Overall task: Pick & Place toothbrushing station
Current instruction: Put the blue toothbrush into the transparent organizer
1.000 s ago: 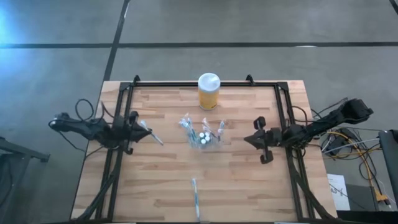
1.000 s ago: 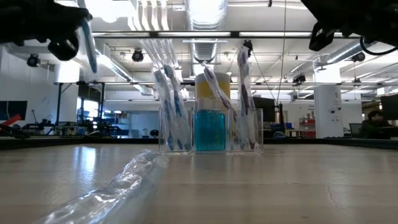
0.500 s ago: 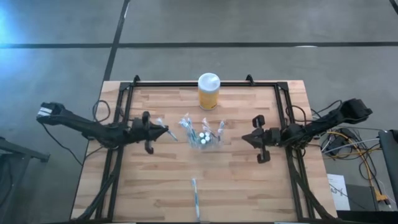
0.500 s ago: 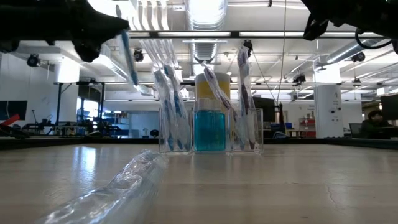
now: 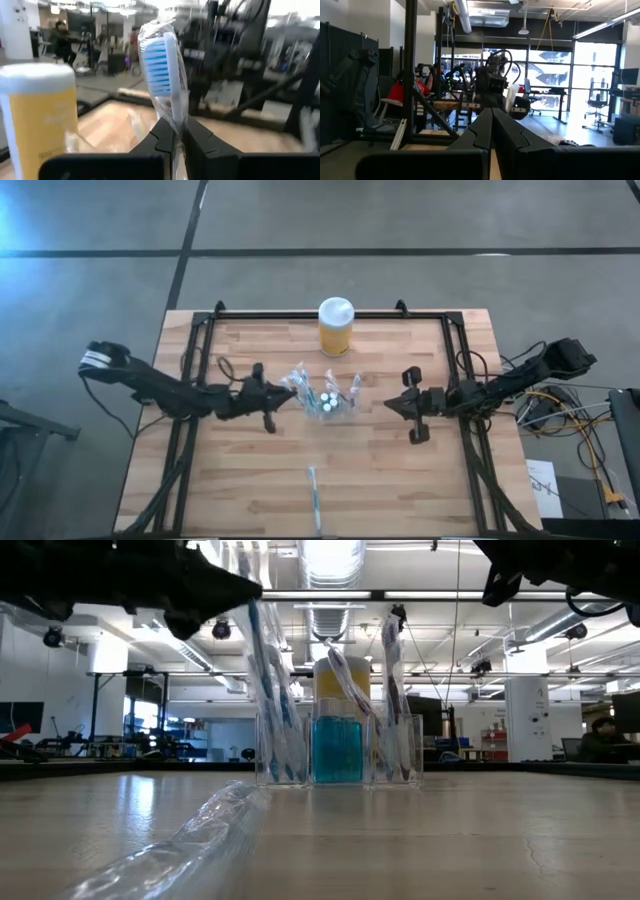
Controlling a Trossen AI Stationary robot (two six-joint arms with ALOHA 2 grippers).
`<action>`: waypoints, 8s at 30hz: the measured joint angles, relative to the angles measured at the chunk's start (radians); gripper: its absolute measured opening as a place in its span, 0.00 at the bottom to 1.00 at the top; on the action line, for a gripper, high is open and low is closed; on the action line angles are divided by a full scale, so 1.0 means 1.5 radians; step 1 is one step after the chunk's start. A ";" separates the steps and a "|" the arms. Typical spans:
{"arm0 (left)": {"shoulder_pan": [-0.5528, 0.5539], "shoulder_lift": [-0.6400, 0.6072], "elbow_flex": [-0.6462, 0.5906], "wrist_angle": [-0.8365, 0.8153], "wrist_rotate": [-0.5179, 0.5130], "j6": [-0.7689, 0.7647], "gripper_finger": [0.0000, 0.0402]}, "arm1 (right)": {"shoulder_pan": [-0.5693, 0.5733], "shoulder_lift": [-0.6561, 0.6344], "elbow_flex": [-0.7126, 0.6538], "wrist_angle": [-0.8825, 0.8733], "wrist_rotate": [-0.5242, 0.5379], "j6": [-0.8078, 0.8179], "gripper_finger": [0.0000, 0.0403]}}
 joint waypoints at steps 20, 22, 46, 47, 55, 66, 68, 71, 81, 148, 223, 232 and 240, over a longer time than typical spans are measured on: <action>0.039 0.238 0.042 0.038 0.006 -0.018 0.05 | 0.000 0.001 0.000 -0.019 0.000 0.027 0.02; 0.039 0.254 0.042 0.041 0.006 -0.018 0.05 | 0.000 0.001 0.000 -0.019 0.000 0.027 0.02; 0.039 0.136 0.039 -0.123 0.094 -0.033 0.48 | 0.000 0.001 0.000 -0.030 0.000 0.026 0.02; 0.039 0.122 0.039 -0.139 0.094 -0.038 0.50 | 0.000 0.001 0.000 -0.032 0.000 0.026 0.02; 0.038 -0.042 0.040 -0.377 0.136 -0.089 0.60 | 0.000 0.001 0.000 -0.034 0.000 0.009 0.02; 0.021 -0.390 0.026 -0.631 0.307 -0.008 0.56 | 0.000 0.001 0.006 -0.176 0.002 0.102 0.02; 0.021 -0.452 0.008 -0.644 0.307 0.001 0.50 | 0.000 0.001 0.019 -0.260 0.029 0.176 0.02; 0.022 -0.528 -0.014 -0.671 0.302 0.006 0.34 | 0.000 0.001 0.063 -0.408 0.046 0.299 0.02; 0.022 -0.657 -0.056 -0.711 0.303 0.025 0.03 | 0.063 0.108 0.279 -0.796 0.045 0.559 0.02; 0.022 -0.696 -0.064 -0.762 0.384 0.040 0.02 | 0.078 1.007 1.422 -1.565 -0.044 0.810 0.04; 0.023 -0.695 -0.045 -0.723 0.284 0.074 0.00 | 0.095 -0.080 -0.027 -0.079 0.058 -0.083 0.02; 0.023 -0.695 -0.046 -0.728 0.197 0.054 0.01 | 0.096 -0.157 -0.111 -0.074 0.039 -0.081 0.02; 0.023 -0.695 -0.046 -0.729 0.174 0.054 0.01 | 0.096 -0.180 -0.111 -0.088 -0.007 -0.091 0.02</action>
